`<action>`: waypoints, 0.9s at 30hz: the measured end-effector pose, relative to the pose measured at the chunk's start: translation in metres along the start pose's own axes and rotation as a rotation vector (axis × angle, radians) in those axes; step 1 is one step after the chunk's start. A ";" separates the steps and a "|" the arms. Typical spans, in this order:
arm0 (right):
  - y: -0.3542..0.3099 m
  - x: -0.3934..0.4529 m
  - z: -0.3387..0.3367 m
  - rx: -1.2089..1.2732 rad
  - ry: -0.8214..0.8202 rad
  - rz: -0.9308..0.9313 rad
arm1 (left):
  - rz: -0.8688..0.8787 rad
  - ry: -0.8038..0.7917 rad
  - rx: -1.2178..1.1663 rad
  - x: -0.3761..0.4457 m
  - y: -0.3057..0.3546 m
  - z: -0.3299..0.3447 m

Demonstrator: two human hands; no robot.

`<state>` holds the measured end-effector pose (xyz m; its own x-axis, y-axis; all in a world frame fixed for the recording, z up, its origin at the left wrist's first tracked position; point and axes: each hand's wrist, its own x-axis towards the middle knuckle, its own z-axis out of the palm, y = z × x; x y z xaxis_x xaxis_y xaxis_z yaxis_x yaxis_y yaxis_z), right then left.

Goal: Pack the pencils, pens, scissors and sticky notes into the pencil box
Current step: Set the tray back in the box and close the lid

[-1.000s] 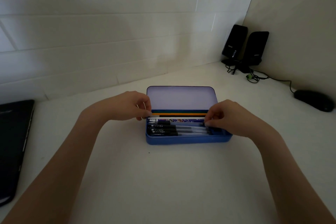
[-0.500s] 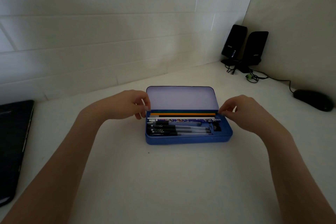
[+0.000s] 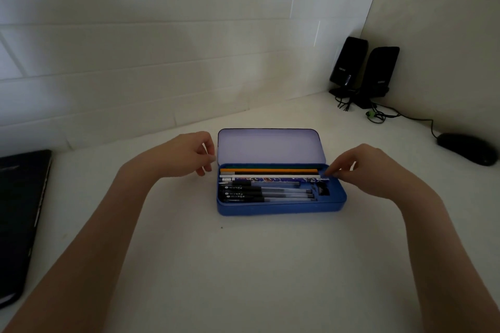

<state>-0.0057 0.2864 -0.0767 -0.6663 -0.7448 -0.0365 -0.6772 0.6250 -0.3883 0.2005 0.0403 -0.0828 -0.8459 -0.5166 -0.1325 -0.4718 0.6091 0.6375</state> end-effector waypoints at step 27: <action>-0.002 0.010 0.023 0.260 0.114 0.069 | -0.082 0.013 -0.133 0.013 -0.006 0.014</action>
<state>-0.0041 0.2724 -0.0981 -0.7484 -0.6627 0.0268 -0.5363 0.5809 -0.6123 0.1894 0.0380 -0.0990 -0.8022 -0.5696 -0.1792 -0.5016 0.4801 0.7197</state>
